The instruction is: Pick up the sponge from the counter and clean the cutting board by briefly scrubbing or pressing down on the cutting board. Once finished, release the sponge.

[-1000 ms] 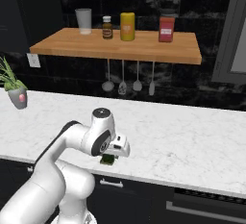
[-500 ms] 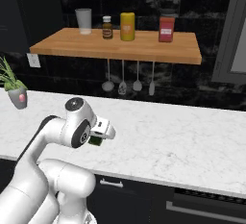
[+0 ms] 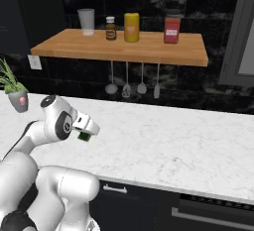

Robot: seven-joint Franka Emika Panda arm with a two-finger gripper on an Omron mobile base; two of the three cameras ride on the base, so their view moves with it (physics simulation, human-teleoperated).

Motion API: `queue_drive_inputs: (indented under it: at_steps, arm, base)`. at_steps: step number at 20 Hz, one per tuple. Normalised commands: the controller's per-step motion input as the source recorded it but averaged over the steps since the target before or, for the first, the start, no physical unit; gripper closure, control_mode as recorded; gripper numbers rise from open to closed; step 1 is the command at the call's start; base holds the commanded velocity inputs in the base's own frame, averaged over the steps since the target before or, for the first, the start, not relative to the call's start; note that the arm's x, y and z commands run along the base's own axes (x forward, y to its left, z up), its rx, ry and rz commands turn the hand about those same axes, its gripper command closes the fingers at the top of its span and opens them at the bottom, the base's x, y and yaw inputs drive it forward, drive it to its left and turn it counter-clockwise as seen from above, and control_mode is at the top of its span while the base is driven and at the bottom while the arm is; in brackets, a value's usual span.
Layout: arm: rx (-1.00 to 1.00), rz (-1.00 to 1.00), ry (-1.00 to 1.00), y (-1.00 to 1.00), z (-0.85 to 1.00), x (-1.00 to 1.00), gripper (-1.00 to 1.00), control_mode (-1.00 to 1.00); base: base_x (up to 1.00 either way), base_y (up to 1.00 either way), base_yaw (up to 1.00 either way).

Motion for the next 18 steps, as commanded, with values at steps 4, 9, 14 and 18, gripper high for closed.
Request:
queue_drive_inputs:
  at_steps: [4, 9, 14, 18]
  arm:
    - [0.00, 0.00, 0.00, -0.29, -0.17, -0.51, 1.00, -1.00]
    - [0.00, 0.00, 0.00, 0.00, 0.00, 0.00, 1.00, 1.00]
    - [0.00, 0.00, 0.00, 0.00, 0.00, 0.00, 1.00, 1.00]
    - [0.00, 0.00, 0.00, 0.00, 0.00, 0.00, 1.00, 1.00]
  base:
    - [0.00, 0.00, 0.00]
    - [-0.80, -1.00, 0.00]
    - [0.01, -1.00, -0.01]
    - [0.28, -1.00, 0.00]
